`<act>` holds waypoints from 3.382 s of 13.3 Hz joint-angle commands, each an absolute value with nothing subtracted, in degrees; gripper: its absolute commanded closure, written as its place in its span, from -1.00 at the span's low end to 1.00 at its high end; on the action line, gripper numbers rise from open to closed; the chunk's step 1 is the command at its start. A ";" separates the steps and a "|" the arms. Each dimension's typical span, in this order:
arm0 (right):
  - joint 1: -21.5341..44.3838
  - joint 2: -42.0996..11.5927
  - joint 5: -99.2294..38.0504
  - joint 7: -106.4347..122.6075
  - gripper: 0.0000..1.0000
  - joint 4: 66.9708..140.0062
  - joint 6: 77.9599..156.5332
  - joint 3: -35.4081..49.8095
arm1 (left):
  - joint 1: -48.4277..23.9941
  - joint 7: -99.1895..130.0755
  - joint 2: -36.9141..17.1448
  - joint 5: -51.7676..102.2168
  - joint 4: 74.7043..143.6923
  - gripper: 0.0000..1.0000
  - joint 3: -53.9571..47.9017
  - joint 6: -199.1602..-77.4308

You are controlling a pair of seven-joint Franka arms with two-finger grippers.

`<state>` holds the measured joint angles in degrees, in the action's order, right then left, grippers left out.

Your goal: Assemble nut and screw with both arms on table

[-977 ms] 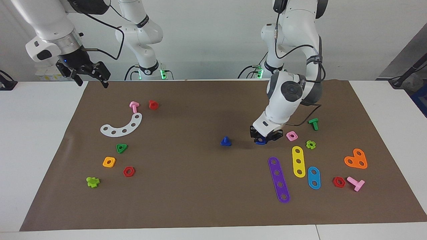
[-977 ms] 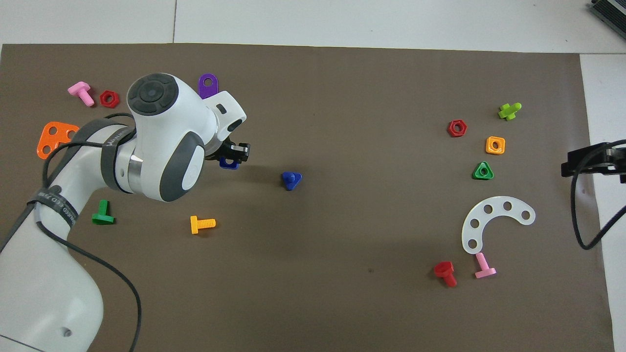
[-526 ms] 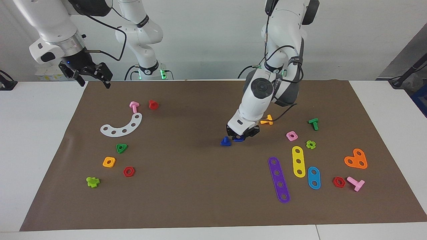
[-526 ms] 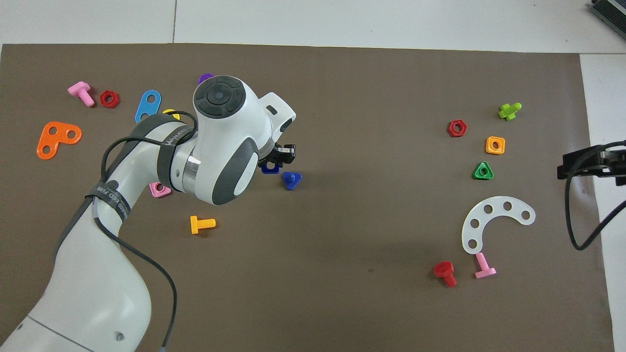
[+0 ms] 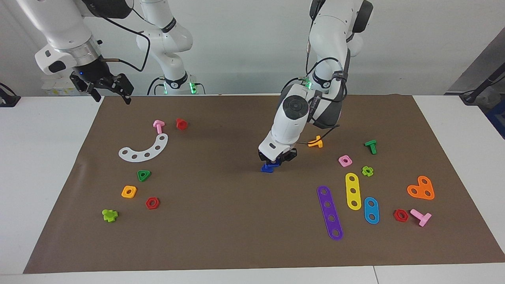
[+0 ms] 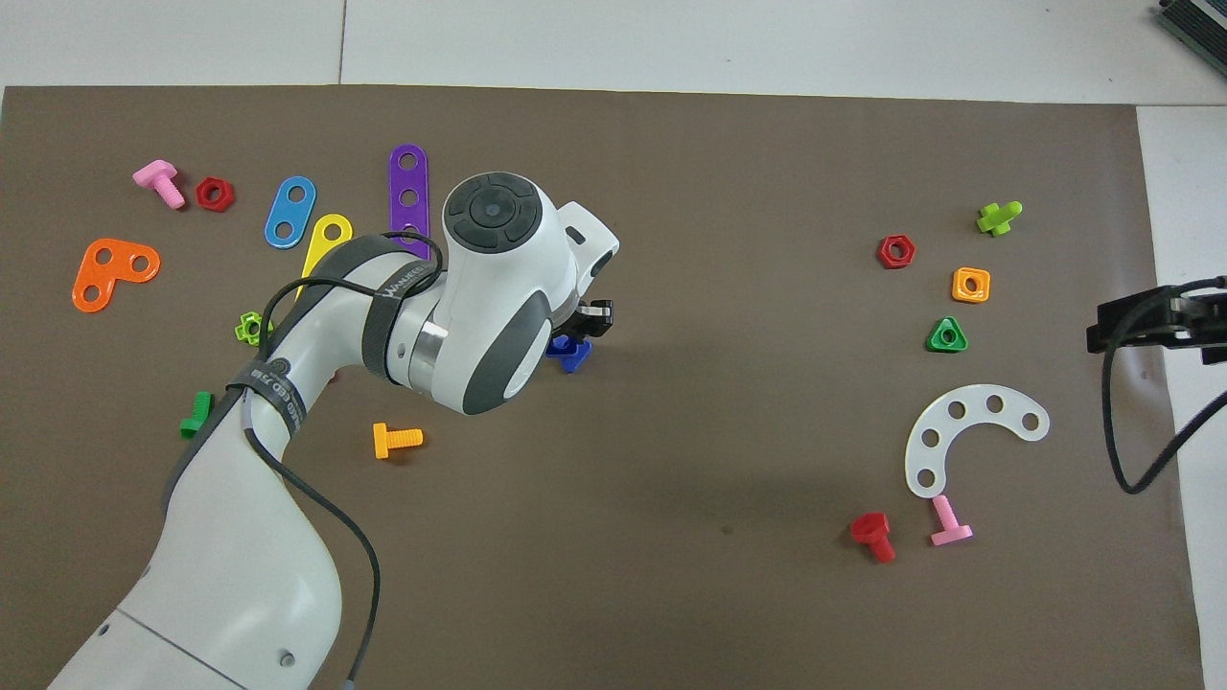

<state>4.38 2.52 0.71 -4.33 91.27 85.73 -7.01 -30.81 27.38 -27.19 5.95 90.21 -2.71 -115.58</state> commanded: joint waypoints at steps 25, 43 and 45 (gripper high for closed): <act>3.43 3.78 1.41 -2.73 -1.00 92.46 85.52 -6.33 | -33.93 29.00 -26.81 6.68 98.27 -1.00 -1.49 -126.12; 4.13 3.96 0.53 -2.55 -1.00 92.29 86.57 -6.24 | 3.08 -9.40 -16.29 3.01 87.78 -1.00 -0.27 -99.60; 4.13 3.96 0.53 -2.55 -1.00 92.29 86.57 -6.24 | 2.11 -9.06 -11.18 -3.66 90.87 -1.00 -0.35 -95.91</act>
